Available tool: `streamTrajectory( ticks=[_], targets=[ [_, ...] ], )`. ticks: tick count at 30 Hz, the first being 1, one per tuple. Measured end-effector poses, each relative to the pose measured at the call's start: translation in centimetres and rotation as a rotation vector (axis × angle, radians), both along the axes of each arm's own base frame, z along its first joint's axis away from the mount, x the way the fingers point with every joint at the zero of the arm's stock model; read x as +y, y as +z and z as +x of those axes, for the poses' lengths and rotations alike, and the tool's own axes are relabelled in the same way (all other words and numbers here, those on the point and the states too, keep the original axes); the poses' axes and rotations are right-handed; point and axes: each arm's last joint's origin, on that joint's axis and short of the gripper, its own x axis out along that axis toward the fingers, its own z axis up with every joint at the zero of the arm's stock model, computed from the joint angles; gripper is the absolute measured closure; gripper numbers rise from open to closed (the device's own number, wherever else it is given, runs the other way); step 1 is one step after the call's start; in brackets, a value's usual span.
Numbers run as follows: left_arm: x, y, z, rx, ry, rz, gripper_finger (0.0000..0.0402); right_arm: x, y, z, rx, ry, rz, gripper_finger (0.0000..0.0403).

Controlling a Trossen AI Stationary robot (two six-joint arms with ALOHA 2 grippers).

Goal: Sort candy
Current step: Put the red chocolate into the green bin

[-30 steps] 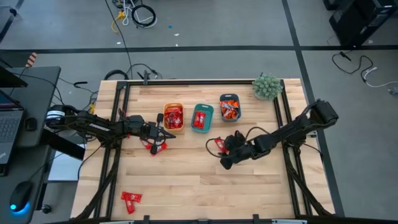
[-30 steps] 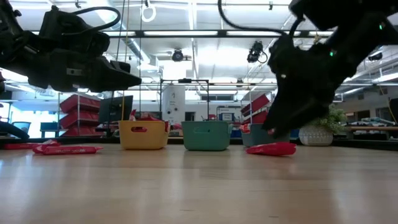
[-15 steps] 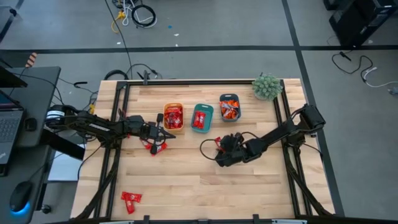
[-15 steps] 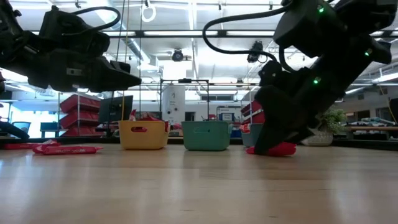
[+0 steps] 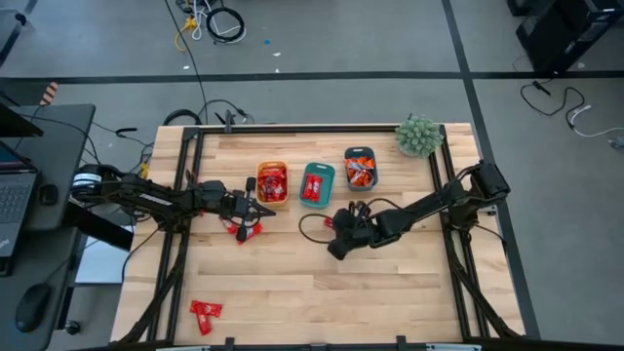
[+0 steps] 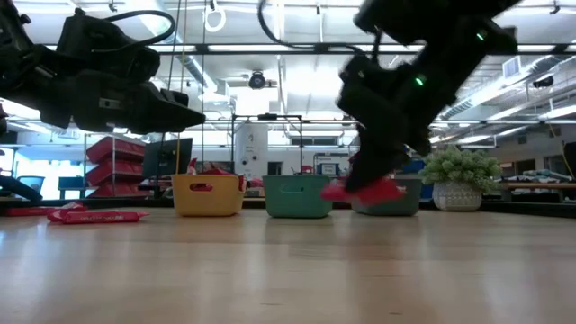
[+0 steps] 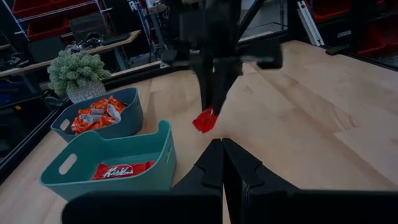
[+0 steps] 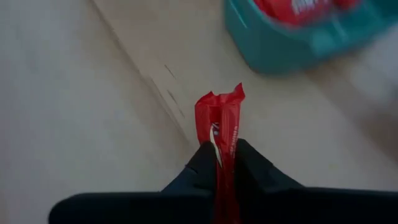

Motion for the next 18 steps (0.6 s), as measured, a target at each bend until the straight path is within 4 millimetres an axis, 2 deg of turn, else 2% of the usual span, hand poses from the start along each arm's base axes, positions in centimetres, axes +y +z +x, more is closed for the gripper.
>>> streamTrajectory(
  ticks=[5, 8, 14, 18],
  targets=[
    [0.0, 0.0, 0.0, 0.000, 0.010, 0.005, 0.0401, -1.3, 2.7, 2.4, -0.045, 0.054, -0.058, 0.0360],
    [0.0, 0.0, 0.0, 0.000, 0.015, 0.005, 0.0401, -2.8, 4.3, 3.6, -0.079, 0.040, -0.096, 0.0357],
    [0.0, 0.0, 0.0, 0.000, 0.017, 0.005, 0.0401, -7.7, 6.6, 5.1, -0.152, -0.133, -0.122, 0.0362],
    [0.1, 0.0, 0.0, 0.001, 0.017, 0.004, 0.0401, -10.1, 6.6, 5.0, -0.179, -0.235, -0.059, 0.0350]
  ],
)
